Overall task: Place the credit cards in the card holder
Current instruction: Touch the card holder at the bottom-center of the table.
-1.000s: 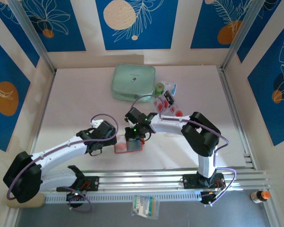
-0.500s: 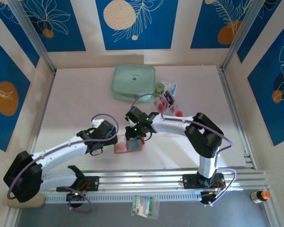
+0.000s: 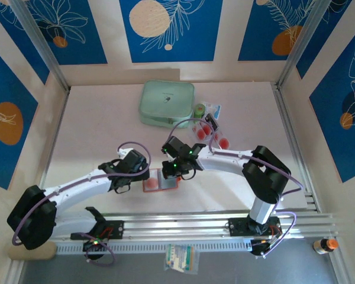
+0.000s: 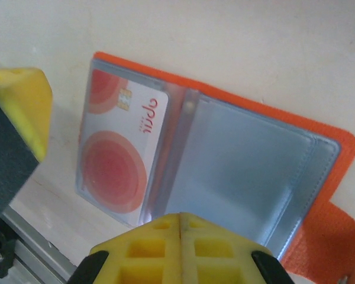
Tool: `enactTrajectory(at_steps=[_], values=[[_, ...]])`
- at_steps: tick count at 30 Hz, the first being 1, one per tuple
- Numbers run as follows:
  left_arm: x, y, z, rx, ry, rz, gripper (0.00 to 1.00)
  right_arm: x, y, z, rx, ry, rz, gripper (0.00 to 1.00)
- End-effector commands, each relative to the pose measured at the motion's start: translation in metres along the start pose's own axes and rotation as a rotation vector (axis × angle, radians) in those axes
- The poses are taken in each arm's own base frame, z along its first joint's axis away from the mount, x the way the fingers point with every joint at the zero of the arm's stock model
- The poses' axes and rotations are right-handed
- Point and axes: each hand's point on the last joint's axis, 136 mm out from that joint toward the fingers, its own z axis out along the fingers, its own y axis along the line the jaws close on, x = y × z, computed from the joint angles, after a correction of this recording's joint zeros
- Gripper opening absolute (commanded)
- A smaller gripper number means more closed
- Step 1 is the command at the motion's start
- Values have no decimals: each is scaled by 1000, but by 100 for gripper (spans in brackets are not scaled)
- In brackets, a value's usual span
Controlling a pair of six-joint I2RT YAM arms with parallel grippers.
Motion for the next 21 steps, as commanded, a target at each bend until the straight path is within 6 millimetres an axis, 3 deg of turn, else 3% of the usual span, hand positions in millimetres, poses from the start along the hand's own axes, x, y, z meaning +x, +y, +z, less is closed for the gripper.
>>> enactTrajectory(at_steps=[1, 11, 21], values=[[-12, -11, -2, 33, -14, 7, 100, 6, -3, -11, 27, -12, -30, 2], [-9, -21, 2, 61, 21, 28, 100, 2, -27, -20, 109, -43, -40, 2], [-8, -27, 2, 89, 34, 33, 100, 2, -61, -9, 167, -23, 1, 2]])
